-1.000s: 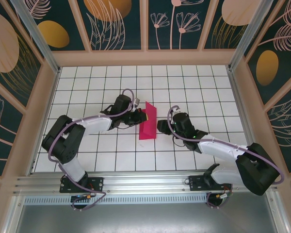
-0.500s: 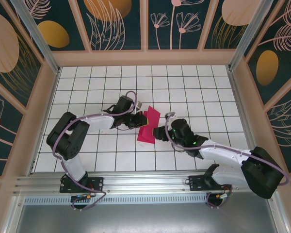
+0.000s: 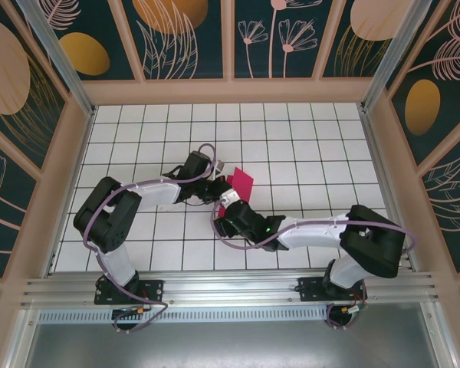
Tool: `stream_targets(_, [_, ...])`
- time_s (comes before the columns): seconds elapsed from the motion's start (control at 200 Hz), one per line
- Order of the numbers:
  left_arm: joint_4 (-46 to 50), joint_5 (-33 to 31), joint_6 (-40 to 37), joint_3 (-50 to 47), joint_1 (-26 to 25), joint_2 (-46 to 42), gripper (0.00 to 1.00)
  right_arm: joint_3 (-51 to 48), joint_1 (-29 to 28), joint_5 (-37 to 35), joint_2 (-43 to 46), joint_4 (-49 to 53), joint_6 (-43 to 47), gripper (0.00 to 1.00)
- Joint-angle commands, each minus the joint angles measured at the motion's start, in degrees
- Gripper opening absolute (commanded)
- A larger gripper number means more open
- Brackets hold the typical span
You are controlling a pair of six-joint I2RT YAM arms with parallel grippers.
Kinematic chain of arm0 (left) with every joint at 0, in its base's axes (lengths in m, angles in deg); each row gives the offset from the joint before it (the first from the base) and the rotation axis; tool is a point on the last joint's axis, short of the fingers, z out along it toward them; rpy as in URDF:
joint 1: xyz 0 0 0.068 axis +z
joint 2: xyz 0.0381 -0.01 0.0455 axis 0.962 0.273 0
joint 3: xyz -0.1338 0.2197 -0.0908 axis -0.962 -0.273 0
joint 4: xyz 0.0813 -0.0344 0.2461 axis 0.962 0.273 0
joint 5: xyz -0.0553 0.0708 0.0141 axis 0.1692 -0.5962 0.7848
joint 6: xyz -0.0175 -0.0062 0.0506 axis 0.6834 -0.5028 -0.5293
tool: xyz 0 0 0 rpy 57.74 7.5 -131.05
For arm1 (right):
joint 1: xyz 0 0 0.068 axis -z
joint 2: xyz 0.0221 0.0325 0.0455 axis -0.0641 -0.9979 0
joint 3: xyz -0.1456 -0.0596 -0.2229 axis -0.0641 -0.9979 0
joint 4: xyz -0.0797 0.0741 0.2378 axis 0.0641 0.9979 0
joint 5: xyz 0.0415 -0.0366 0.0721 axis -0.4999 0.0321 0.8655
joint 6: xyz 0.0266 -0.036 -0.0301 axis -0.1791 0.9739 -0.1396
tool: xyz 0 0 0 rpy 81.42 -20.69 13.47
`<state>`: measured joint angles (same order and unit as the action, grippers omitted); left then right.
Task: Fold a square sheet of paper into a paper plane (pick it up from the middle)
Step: Second fold the triangle at the center of the table.
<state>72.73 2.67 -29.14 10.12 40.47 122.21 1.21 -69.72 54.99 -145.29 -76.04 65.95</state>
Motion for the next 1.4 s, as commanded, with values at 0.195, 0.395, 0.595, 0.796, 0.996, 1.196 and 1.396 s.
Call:
stream_targets(0.195, [0.0,-0.3,0.2,1.4,0.0,0.7,0.02,2.9,-3.0,-14.5,-1.9,5.5,-0.9,0.62])
stream_targets(0.395, [0.1,-0.8,0.1,1.3,0.0,0.8,0.03,1.4,-3.1,-13.3,0.2,4.6,-1.3,0.38])
stream_targets(0.595, [0.1,-1.0,0.3,1.3,0.0,0.8,0.03,2.6,-3.1,-13.5,0.0,6.3,-3.0,0.22])
stream_targets(0.796, [-0.7,-1.7,1.0,0.7,0.0,0.4,0.04,3.4,-2.9,-13.3,0.0,7.5,-4.8,0.03])
stream_targets(0.996, [-4.6,-4.3,4.7,-1.8,0.0,-1.9,0.12,2.6,-2.1,-12.1,1.2,7.6,-6.8,0.00])
stream_targets(1.196, [-2.8,-11.1,5.6,-2.4,0.4,-7.2,0.48,0.7,1.7,-0.5,4.3,4.6,-9.0,0.00])
stream_targets(1.396, [-5.4,-16.8,10.5,-7.4,2.2,-14.2,0.65,0.3,4.0,9.7,5.0,2.1,-11.0,0.00])
